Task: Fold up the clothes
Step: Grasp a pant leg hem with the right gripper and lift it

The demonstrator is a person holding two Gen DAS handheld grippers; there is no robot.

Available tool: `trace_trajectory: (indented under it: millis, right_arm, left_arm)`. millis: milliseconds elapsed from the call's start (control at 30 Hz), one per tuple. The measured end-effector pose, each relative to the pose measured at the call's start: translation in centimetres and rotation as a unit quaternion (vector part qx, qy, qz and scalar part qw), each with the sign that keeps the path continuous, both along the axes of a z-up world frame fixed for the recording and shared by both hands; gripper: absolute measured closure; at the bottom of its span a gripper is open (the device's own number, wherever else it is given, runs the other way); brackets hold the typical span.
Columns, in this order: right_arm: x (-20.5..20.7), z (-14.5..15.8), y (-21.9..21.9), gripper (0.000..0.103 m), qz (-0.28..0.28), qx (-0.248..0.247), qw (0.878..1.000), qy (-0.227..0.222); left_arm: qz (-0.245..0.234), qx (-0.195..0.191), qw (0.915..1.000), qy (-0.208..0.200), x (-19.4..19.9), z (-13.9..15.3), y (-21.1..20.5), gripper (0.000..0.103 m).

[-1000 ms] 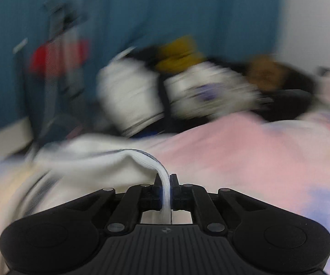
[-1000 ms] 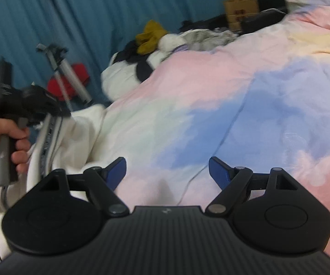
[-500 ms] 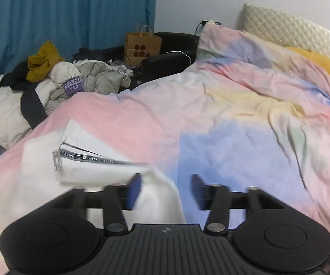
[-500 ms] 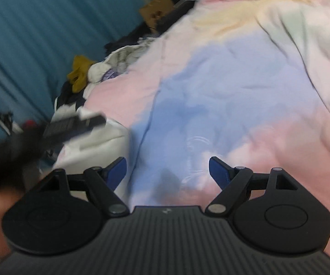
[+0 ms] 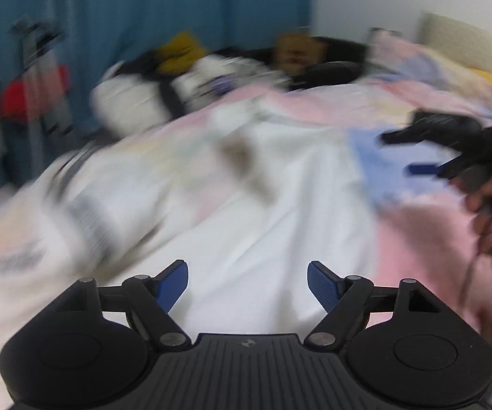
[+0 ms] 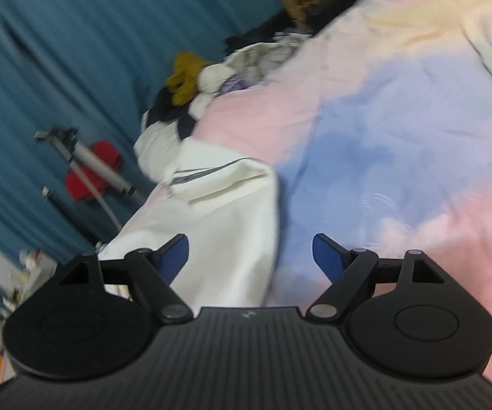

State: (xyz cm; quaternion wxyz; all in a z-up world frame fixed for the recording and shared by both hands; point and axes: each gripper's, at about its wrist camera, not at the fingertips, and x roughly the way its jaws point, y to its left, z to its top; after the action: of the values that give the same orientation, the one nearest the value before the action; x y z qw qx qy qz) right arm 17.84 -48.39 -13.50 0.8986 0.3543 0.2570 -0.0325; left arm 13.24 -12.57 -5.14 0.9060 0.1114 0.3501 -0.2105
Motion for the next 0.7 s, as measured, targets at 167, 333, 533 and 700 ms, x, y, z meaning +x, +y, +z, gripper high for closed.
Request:
trace_trajectory:
  millis: [167,333,533,700]
  right_arm:
    - [1.2,2.5,3.9,0.021,0.062,-0.084,0.994,-0.024]
    - [3.3,4.4,7.5,0.022,0.121,-0.175,0.975,-0.065]
    - [7.3,3.4,7.7,0.022,0.151,-0.24,0.953,-0.109]
    - [11.9,0.2,3.9,0.022,0.14,-0.24,0.955,-0.101]
  left_arm:
    - [0.097,-0.043,0.9923,0.064,-2.0,-2.2,6.3,0.024]
    - [0.129,-0.097,0.9826,0.092,-3.1,-2.9,8.8,0.024]
    - [0.148,-0.116,0.9759,0.111,-3.3,-3.3,9.4,0.024]
    - [0.149,-0.103,0.9768,0.114,-2.2,-3.9,7.9,0.023]
